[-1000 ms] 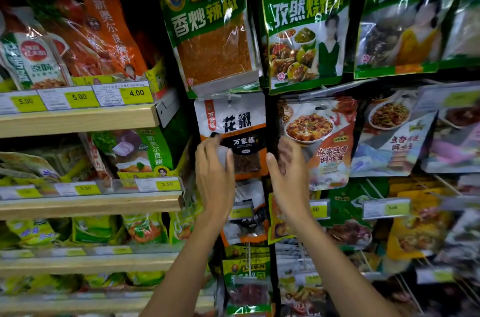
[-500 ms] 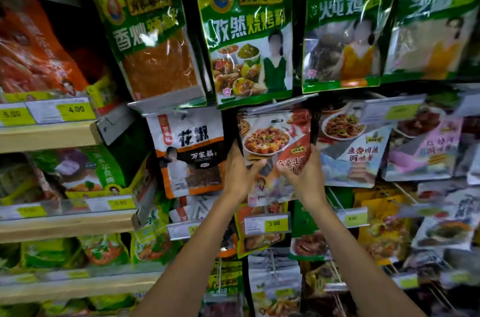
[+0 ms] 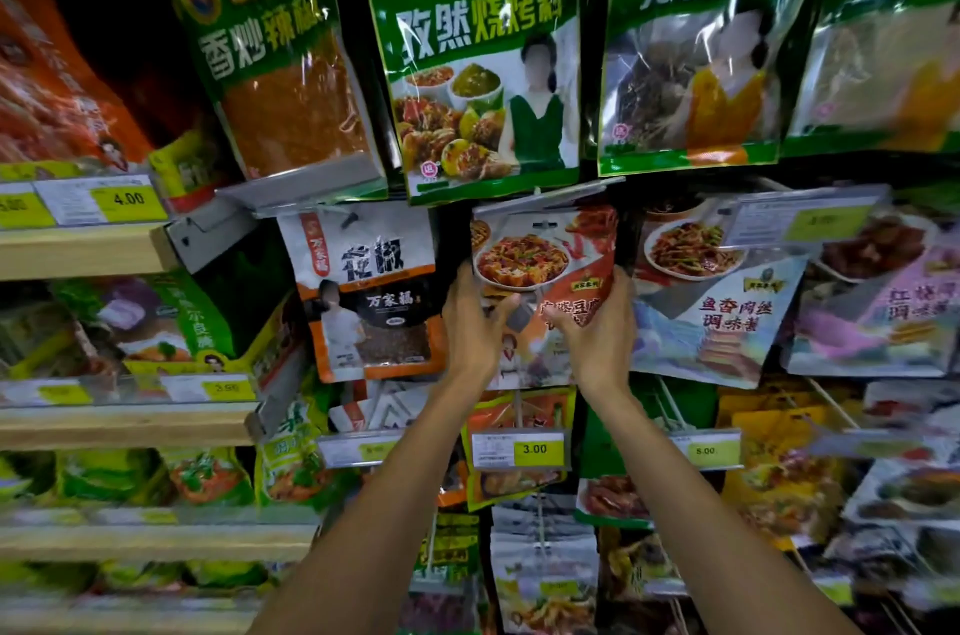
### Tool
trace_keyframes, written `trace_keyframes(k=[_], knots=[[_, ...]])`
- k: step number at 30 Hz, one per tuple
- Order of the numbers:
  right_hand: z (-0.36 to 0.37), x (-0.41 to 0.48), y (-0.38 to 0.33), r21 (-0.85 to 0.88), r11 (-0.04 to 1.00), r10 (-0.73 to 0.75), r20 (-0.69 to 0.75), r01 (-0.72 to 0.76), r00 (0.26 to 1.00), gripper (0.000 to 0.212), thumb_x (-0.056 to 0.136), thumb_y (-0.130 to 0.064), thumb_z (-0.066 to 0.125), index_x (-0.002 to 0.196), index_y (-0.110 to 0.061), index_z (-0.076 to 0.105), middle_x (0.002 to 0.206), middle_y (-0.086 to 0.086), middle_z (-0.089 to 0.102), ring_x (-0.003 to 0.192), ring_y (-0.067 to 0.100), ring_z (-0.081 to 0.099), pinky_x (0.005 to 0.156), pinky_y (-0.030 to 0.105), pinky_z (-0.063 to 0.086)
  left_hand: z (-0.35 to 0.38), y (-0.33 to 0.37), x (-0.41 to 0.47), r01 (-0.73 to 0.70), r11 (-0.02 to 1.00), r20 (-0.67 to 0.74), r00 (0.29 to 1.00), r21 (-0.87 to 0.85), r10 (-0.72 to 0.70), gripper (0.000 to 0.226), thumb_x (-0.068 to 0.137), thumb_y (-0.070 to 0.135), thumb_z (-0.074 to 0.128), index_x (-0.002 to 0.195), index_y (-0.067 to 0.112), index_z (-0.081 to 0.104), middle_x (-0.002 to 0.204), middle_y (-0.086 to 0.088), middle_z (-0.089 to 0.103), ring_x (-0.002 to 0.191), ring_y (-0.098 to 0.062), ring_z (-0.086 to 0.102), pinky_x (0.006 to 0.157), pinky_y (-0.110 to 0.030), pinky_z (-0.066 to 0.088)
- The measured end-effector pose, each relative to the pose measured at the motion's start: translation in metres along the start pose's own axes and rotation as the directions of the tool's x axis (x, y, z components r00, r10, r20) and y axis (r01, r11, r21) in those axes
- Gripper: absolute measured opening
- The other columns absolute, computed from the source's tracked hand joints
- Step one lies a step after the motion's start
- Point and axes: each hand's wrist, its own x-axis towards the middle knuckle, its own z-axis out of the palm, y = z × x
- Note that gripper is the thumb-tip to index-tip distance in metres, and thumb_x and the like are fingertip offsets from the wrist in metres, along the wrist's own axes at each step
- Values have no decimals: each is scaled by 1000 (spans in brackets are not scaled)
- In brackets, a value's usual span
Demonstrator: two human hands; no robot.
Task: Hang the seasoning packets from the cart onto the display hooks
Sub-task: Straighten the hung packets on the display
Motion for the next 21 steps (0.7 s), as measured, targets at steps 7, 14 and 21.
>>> trace_keyframes(k=[7,14,21], knots=[[-5,-2,-1,-44,999,-9,42,11,999,90,78,-21,79,147,-1,26,148,16,40,138,28,37,112,43,32,3,10,-12,43,985,-36,999,167,-37,53,92,24,63,135,5,39,131,-15,52,116,-31,54,86,-46,51],[-30,-45,-12,-53,997,-63,14,64,998,74,93,-24,62,151,-6,19,155,9,28,141,17,26,110,17,20,-14,30,-50,-48,940,-94,992,337,85,53,96,15,56,143,5,34,143,-13,43,131,-26,40,102,-34,37],[-109,-69,-22,-57,998,5,-90,-10,996,28,102,-24,44,121,-10,59,108,3,63,99,21,61,76,23,44,-21,68,-89,-164,974,-1,986,155,166,29,100,26,43,118,9,59,110,-3,62,101,-17,57,80,-16,37]])
